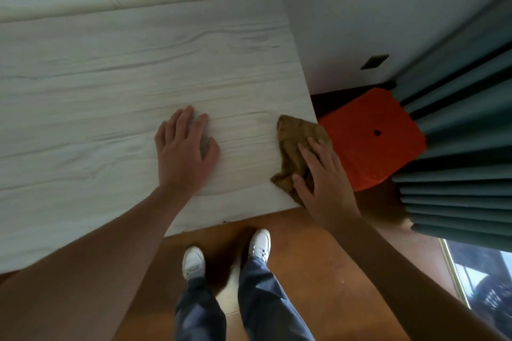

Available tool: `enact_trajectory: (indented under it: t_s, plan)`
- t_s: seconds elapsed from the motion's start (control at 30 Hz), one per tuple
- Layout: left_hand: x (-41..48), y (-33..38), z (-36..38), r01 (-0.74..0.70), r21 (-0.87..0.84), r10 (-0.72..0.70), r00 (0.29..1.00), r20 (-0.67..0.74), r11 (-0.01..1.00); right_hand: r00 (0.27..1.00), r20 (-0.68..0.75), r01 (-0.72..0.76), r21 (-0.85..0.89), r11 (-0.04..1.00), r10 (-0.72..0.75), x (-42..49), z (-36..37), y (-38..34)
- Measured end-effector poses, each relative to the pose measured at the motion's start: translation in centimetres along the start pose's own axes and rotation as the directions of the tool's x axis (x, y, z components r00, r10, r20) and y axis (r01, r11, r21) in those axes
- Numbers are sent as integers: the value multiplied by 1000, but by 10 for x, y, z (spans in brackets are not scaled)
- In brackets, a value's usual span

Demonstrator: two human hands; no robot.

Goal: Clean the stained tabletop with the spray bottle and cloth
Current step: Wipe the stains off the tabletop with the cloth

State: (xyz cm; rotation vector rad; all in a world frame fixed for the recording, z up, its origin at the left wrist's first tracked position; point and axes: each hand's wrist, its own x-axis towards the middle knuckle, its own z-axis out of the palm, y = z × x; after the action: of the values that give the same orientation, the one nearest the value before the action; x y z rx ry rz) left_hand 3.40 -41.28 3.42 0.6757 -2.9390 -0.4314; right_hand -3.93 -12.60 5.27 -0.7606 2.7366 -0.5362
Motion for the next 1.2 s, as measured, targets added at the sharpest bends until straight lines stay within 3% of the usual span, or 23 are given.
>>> enact_trajectory:
  t_s: [0.2,0.33,0.47,0.77,1.0,1.2]
  plan:
    - [-14,-13,-24,-20,-124,33,994,101,992,993,-58,-107,1,994,107,-45,14,-16]
    - [-51,-53,-57,-71,-89,82,989,124,993,987,-69,-141,22,990,142,-53,27,-41]
    - [-94,-127,-92,3,-36,1,993,119,999,995,-36,-93,-10,996,92,-67,47,-84]
    - [-173,-331,-150,215,84,-223,969,106,973,998,2,-57,-47,997,57,-82,119,-235]
    - [-198,-464,-185,246,178,-265,960,94,953,1000,30,8,-49,999,-7,-86,179,-366]
    - [-224,-524,-194,232,176,-254,961,112,957,975,126,187,-17,982,-183,-87,231,-475]
